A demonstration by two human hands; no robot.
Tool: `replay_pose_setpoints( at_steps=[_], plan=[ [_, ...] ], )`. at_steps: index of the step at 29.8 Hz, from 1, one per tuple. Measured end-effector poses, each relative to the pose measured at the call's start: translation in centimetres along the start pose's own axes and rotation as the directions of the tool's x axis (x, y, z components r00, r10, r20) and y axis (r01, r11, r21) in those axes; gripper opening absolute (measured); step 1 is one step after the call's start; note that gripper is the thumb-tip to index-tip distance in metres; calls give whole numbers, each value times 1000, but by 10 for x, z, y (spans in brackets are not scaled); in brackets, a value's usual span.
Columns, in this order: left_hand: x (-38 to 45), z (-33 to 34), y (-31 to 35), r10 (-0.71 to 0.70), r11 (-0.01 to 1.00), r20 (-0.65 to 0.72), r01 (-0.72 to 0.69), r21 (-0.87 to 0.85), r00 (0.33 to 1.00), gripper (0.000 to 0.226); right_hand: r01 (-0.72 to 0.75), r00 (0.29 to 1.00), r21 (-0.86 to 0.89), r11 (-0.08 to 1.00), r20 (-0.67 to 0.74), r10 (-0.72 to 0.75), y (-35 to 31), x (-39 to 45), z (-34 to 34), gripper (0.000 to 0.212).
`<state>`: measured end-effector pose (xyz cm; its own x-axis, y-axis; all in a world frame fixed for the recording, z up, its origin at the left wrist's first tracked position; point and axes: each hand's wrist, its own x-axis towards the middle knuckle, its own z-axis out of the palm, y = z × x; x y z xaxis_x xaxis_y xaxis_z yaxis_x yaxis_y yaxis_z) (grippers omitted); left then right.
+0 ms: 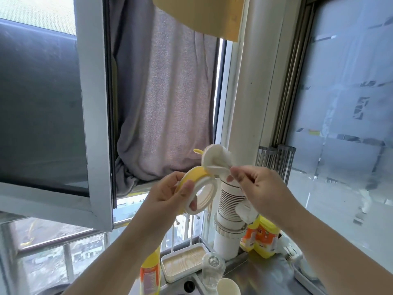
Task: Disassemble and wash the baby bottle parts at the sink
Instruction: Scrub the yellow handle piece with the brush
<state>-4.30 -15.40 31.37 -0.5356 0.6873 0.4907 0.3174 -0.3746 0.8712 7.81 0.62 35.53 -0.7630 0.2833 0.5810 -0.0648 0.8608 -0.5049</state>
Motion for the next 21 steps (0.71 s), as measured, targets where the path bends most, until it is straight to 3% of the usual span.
replay_pose_setpoints(
  at_steps=[3, 6, 11, 15, 18, 21],
  plan=[
    [-4, -2, 2, 10, 998, 26, -12, 63, 1000, 21, 53, 997, -43, 998, 64, -50, -9, 8, 0, 45],
    [-10, -6, 3, 52, 997, 61, -55, 53, 997, 22, 11, 1000, 24, 1000, 16, -12, -12, 22, -2, 35],
    [-14, -17, 3, 55, 997, -40, -57, -56, 998, 31, 24, 986, 120, 992, 162, -43, -10, 0, 12, 42],
    [-15, -19, 2, 11, 999, -2, -12, -44, 1000, 24, 11, 999, 134, 991, 40, -16, -5, -2, 18, 46],
    [-14, -18, 3, -20, 995, 13, 21, -101, 1000, 24, 51, 994, 134, 990, 91, -64, -11, -4, 21, 41],
    [-15, -19, 5, -32, 999, 47, 34, -40, 998, 27, 3, 999, 117, 993, 34, -7, -8, -4, 18, 41]
  ],
)
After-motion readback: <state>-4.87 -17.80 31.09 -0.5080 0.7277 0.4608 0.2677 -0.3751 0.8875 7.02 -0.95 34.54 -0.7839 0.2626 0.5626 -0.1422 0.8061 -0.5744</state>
